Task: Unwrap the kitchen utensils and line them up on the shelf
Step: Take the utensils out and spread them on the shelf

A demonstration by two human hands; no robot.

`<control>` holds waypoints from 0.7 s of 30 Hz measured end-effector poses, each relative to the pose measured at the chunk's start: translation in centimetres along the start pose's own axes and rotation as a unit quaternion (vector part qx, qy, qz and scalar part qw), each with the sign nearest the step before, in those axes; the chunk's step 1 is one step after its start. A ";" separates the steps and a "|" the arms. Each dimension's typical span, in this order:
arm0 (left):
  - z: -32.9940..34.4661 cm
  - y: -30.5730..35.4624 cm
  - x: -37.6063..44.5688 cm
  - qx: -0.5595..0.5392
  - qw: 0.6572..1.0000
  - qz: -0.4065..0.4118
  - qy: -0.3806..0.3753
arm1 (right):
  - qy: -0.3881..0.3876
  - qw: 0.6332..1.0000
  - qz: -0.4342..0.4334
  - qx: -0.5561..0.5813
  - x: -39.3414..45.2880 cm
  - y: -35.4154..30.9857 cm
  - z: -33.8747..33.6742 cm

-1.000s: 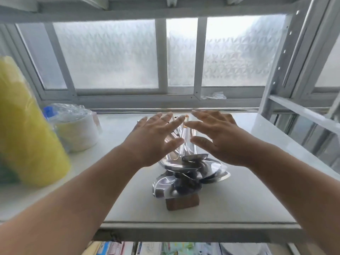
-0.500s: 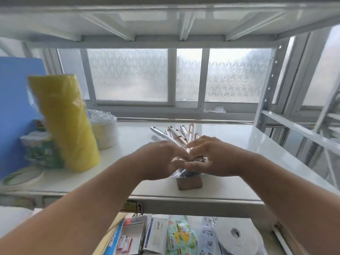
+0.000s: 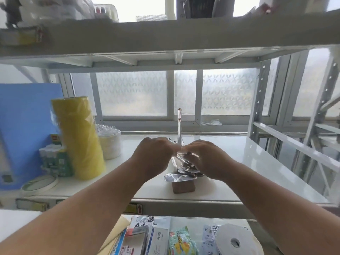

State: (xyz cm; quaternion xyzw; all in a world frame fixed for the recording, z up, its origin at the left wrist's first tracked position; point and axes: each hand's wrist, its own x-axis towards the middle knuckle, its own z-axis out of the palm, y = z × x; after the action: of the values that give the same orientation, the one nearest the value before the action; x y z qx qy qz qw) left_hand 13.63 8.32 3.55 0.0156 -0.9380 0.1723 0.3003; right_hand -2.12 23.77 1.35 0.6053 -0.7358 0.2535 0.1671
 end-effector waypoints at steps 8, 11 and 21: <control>1.9 8.6 8.0 -0.071 0.997 0.005 0.021 | 0.085 0.986 0.092 -0.112 -6.4 6.1 -4.9; 3.7 10.9 9.9 -0.057 0.994 -0.032 -0.091 | 0.064 0.977 0.156 -0.131 -10.2 10.1 -6.8; 8.5 8.0 10.4 -0.155 0.912 -0.158 -0.345 | 0.022 0.950 0.290 -0.117 -16.1 14.6 -7.4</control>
State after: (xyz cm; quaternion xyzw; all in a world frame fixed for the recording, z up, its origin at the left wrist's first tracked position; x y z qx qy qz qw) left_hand -0.69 13.75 0.53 0.1753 -0.9835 -0.0405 -0.0198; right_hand -13.40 43.08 -4.03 0.3361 -0.9004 0.2164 0.1718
